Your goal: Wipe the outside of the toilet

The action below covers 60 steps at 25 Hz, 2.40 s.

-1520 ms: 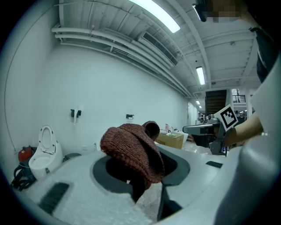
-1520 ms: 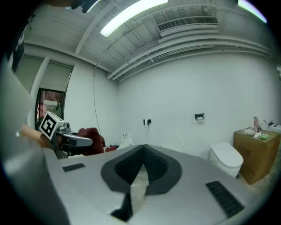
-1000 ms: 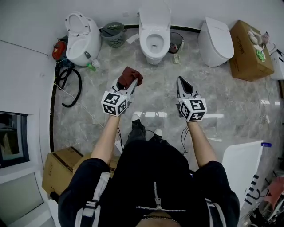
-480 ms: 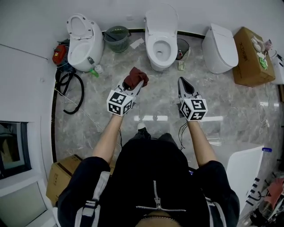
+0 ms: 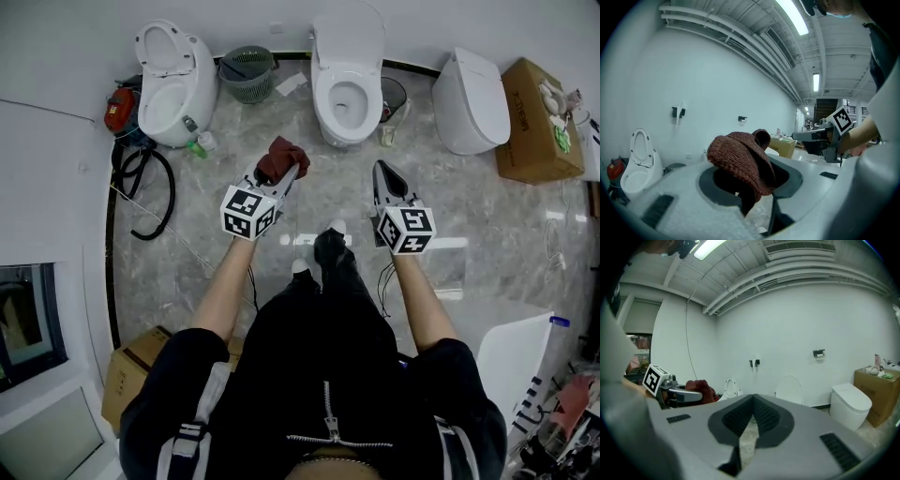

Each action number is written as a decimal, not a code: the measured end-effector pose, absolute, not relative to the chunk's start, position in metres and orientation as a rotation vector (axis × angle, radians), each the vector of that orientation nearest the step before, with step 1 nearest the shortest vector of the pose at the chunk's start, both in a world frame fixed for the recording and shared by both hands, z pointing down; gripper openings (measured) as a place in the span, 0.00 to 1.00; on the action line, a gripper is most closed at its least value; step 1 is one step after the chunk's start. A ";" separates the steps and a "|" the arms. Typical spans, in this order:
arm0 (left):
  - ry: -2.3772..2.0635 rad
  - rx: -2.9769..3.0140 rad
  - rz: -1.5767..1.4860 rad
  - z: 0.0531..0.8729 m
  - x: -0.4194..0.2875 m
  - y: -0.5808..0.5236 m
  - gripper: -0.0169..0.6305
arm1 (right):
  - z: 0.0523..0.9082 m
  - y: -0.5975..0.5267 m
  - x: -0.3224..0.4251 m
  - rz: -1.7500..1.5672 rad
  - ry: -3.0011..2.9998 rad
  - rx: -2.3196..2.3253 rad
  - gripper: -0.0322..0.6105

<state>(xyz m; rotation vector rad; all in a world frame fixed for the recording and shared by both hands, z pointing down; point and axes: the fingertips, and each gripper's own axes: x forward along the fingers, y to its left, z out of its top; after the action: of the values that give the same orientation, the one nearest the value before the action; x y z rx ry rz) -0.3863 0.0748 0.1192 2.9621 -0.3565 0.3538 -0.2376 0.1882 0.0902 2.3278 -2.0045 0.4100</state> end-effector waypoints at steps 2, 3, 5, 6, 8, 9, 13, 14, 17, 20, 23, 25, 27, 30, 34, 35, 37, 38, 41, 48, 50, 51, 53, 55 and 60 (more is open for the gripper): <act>-0.364 2.953 0.361 0.124 -0.377 0.060 0.23 | 0.095 0.175 -0.229 0.414 -2.010 2.322 0.05; -0.367 2.948 0.365 0.127 -0.370 0.053 0.23 | 0.097 0.167 -0.222 0.418 -2.014 2.319 0.05; -0.372 2.942 0.380 0.132 -0.354 0.036 0.23 | 0.103 0.151 -0.206 0.430 -2.018 2.318 0.05; -0.371 2.938 0.389 0.134 -0.345 0.027 0.23 | 0.106 0.142 -0.197 0.437 -2.017 2.322 0.05; -0.361 2.928 0.411 0.139 -0.327 0.007 0.23 | 0.110 0.122 -0.178 0.451 -2.012 2.334 0.05; -0.357 2.924 0.426 0.142 -0.317 -0.004 0.23 | 0.111 0.111 -0.169 0.457 -2.010 2.340 0.05; -0.371 2.906 0.472 0.153 -0.276 -0.050 0.23 | 0.115 0.070 -0.125 0.477 -2.009 2.344 0.05; -0.378 2.901 0.478 0.155 -0.267 -0.059 0.23 | 0.117 0.061 -0.114 0.485 -2.011 2.343 0.05; -0.395 2.891 0.498 0.161 -0.241 -0.083 0.23 | 0.120 0.035 -0.083 0.499 -2.024 2.331 0.05; -0.405 2.879 0.517 0.167 -0.223 -0.104 0.23 | 0.127 0.009 -0.062 0.517 -2.029 2.315 0.05; -0.411 2.868 0.533 0.175 -0.213 -0.122 0.23 | 0.135 -0.009 -0.053 0.550 -2.029 2.306 0.05; -0.416 2.863 0.542 0.180 -0.207 -0.136 0.23 | 0.141 -0.021 -0.051 0.572 -2.030 2.294 0.05; -0.412 2.861 0.551 0.185 -0.202 -0.152 0.23 | 0.146 -0.033 -0.051 0.589 -2.027 2.286 0.05; -0.386 2.858 0.567 0.196 -0.196 -0.175 0.23 | 0.155 -0.051 -0.051 0.610 -2.004 2.295 0.05; -0.324 2.858 0.573 0.212 -0.186 -0.216 0.23 | 0.168 -0.086 -0.049 0.641 -1.953 2.320 0.05; -0.306 2.860 0.575 0.217 -0.183 -0.229 0.23 | 0.172 -0.099 -0.049 0.644 -1.942 2.322 0.05; -0.270 2.863 0.585 0.229 -0.178 -0.259 0.23 | 0.181 -0.129 -0.050 0.654 -1.919 2.328 0.05; -0.247 2.861 0.595 0.236 -0.176 -0.274 0.23 | 0.186 -0.143 -0.051 0.665 -1.903 2.334 0.05; -0.145 2.852 0.637 0.262 -0.172 -0.309 0.23 | 0.202 -0.176 -0.057 0.715 -1.829 2.366 0.05; -0.006 2.835 0.704 0.340 -0.165 -0.399 0.23 | 0.263 -0.258 -0.063 0.814 -1.707 2.413 0.05; 0.019 2.836 0.729 0.368 -0.163 -0.418 0.23 | 0.285 -0.272 -0.065 0.849 -1.682 2.425 0.05; 0.042 2.847 0.734 0.382 -0.158 -0.426 0.23 | 0.296 -0.277 -0.064 0.864 -1.666 2.431 0.05; 0.101 2.879 0.724 0.408 -0.143 -0.437 0.23 | 0.317 -0.283 -0.060 0.884 -1.626 2.441 0.05; 0.125 2.887 0.713 0.435 -0.135 -0.449 0.23 | 0.340 -0.288 -0.062 0.907 -1.595 2.443 0.05; 0.163 2.896 0.710 0.509 -0.113 -0.470 0.23 | 0.402 -0.299 -0.060 0.934 -1.525 2.445 0.05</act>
<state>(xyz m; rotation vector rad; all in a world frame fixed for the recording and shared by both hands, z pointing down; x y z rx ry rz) -0.1134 -0.4698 0.5089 2.8960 0.1625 0.7103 -0.0601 -0.2987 0.4018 2.4452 -1.5254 0.9335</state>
